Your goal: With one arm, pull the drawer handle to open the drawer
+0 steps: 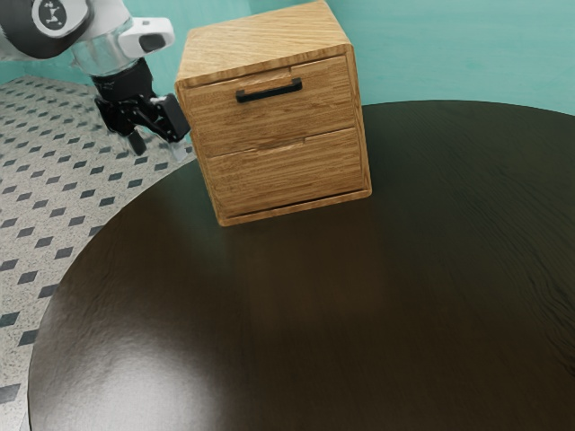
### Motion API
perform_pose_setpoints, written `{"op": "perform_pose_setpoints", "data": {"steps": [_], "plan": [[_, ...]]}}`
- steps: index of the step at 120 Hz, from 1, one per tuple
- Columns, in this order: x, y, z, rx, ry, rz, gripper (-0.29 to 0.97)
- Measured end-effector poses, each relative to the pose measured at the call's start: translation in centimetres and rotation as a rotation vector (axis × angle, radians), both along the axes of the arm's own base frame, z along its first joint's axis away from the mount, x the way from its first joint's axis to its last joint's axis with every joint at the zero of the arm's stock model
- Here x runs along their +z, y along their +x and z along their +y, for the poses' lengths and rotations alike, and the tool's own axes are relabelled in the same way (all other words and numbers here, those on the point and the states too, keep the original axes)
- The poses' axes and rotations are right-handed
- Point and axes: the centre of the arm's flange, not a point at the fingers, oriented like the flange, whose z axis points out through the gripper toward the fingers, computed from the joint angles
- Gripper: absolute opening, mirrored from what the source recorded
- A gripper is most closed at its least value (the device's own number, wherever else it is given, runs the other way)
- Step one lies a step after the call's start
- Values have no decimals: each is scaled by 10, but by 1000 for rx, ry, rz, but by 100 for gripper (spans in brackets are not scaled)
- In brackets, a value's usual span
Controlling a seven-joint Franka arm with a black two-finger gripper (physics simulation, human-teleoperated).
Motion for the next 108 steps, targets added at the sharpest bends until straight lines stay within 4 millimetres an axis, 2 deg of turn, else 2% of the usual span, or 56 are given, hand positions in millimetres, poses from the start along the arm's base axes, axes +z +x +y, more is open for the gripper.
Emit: {"op": "perform_pose_setpoints", "data": {"steps": [5, 12, 14, 16, 20, 23, 25, 30, 36, 42, 47, 51, 55, 58, 61, 65, 67, 69, 72, 79, 91, 108], "plan": [[-7, 8, -19, -33, 30, 37, 66], [-7, 8, -26, -50, 56, 65, 67], [2, 3, -28, -51, 68, 56, 67], [21, -5, -32, -48, 87, 29, 67], [82, -39, -51, -40, 148, -73, 67], [124, -68, -82, -60, 195, -145, 68], [142, -82, -107, -89, 219, -180, 68], [164, -104, -177, -195, 269, -225, 68], [166, -121, -256, -342, 301, -241, 68], [158, -137, -323, -486, 309, -239, 68], [150, -148, -362, -574, 311, -231, 68], [143, -151, -377, -611, 312, -215, 68], [132, -142, -380, -631, 291, -186, 67], [120, -126, -367, -620, 261, -155, 67], [104, -98, -338, -582, 212, -112, 67], [81, -59, -279, -495, 149, -62, 67], [70, -46, -256, -464, 123, -43, 67], [61, -36, -240, -444, 102, -31, 68], [52, -27, -229, -431, 79, -23, 68], [42, -17, -237, -445, 79, -36, 68], [19, -11, -277, -485, 140, -34, 68], [17, -8, -292, -464, 184, -71, 68]]}}
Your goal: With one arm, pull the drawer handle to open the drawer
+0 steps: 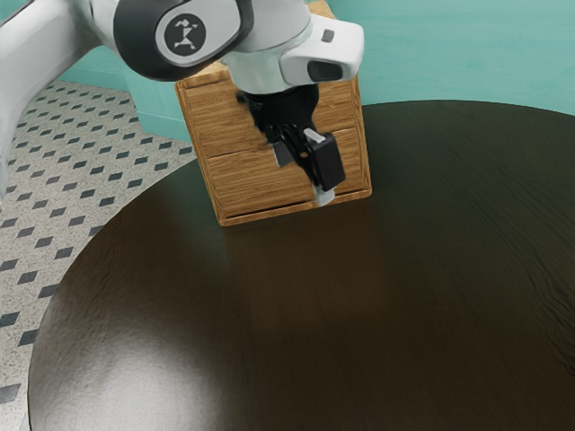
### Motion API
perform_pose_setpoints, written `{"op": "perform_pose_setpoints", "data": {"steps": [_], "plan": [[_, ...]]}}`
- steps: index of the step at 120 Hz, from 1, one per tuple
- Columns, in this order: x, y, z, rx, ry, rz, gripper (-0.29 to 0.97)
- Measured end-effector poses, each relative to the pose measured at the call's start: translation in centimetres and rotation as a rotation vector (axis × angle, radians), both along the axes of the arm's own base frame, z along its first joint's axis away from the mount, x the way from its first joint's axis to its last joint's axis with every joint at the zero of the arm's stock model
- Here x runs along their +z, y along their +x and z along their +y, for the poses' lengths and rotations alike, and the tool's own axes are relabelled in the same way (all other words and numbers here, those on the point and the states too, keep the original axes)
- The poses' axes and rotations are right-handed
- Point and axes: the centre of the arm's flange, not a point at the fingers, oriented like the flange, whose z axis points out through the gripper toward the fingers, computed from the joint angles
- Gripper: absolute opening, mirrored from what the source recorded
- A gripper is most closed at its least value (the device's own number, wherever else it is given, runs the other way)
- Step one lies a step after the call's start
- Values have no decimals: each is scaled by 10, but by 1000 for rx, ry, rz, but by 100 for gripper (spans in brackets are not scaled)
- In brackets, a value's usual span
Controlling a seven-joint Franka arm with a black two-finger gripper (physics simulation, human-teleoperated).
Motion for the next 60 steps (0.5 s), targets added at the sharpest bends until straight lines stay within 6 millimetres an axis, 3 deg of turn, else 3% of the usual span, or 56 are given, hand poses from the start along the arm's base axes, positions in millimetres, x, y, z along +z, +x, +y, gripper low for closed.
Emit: {"op": "perform_pose_setpoints", "data": {"steps": [10, 19, 39, 49, 60], "plan": [[17, -14, -11, 15, 28, -56, 68], [19, -40, 6, 106, 85, -90, 68], [-43, -36, -31, 113, 98, -27, 68], [-59, -30, -22, 101, 135, -14, 68], [-50, -23, 0, 95, 119, -33, 68]]}}
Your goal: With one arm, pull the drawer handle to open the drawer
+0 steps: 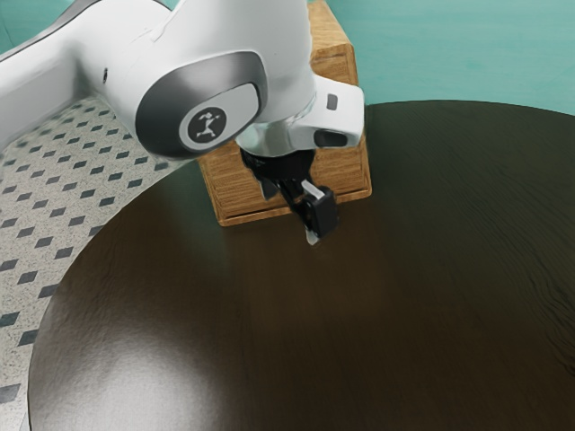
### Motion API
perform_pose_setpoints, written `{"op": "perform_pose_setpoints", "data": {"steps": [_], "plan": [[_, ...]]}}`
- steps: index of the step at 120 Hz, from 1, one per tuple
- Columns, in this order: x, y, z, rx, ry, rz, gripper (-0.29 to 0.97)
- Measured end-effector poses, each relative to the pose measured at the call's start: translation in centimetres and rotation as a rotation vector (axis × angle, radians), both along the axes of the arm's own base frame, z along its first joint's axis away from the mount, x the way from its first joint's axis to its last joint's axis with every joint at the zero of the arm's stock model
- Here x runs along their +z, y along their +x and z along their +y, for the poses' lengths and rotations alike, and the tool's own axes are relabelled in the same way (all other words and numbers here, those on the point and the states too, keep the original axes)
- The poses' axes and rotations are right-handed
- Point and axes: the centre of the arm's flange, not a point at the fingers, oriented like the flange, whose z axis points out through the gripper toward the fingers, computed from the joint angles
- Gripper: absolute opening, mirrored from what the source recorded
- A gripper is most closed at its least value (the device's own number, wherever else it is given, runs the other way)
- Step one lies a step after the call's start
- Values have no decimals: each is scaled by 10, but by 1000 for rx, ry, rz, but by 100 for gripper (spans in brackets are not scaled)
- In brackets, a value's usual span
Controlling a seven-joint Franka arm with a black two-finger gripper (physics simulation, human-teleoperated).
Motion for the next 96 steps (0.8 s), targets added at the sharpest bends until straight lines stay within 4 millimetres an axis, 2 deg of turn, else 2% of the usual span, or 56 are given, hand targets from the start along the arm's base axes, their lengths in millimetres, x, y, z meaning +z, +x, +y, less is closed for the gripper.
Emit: {"op": "perform_pose_setpoints", "data": {"steps": [16, 40, 58, 65, 80, 96], "plan": [[4, 7, 26, -3, 0, -4, 68], [2, 9, 44, -95, -39, 47, 68], [4, 7, 63, -179, 62, 104, 68], [16, 5, 66, -247, 77, 98, 68], [60, 2, 77, -338, 201, 33, 68], [71, 7, 100, -370, 371, 36, 68]]}}
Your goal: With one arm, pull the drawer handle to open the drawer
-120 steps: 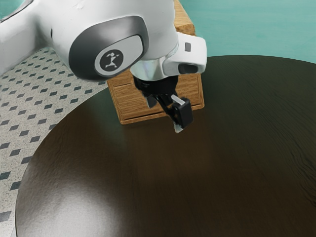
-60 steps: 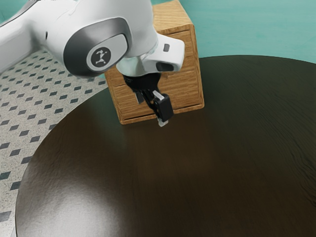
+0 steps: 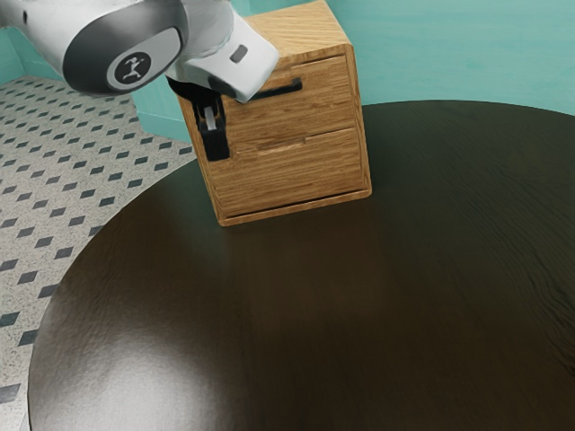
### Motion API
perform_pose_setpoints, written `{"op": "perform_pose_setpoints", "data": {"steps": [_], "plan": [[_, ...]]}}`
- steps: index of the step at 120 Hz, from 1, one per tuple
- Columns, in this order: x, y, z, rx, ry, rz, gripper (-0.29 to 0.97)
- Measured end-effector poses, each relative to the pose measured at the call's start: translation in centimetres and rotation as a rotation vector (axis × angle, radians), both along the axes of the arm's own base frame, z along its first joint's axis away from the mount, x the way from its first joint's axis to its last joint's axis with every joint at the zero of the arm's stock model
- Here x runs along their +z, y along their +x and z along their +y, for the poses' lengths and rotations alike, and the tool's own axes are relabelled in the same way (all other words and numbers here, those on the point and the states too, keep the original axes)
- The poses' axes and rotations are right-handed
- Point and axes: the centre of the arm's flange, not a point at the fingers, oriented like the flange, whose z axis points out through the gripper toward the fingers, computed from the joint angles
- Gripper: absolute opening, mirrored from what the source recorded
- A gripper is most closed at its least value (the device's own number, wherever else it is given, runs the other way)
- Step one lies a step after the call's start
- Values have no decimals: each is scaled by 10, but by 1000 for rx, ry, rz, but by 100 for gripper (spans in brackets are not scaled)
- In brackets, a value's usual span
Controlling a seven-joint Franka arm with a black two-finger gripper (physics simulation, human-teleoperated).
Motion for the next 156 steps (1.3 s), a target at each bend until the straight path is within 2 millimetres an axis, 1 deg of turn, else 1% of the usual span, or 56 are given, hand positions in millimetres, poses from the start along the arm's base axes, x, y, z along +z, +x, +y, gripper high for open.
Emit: {"op": "perform_pose_setpoints", "data": {"steps": [8, 14, 22, 32, 50, 56, 64, 72, 83, 101, 113, 120, 129, 146, 156], "plan": [[-7, 11, 19, -10, 43, 11, 68], [-17, 25, 27, -29, 61, 24, 68], [-25, 39, 31, -58, 76, 37, 68], [-30, 48, 32, -97, 84, 44, 68], [-46, 68, 34, -163, 77, 61, 68], [-48, 74, 38, -173, 74, 61, 68], [-44, 80, 49, -177, 69, 47, 68], [-44, 92, 58, -185, 63, 32, 68], [-54, 105, 67, -199, 56, 35, 68], [-60, 118, 80, -213, 48, 30, 68], [-54, 127, 80, -230, 48, 4, 68], [-53, 131, 84, -233, 59, -8, 68], [-59, 138, 89, -236, 72, -13, 68], [-63, 144, 91, -249, 82, -22, 68], [-72, 150, 94, -255, 80, -13, 68]]}}
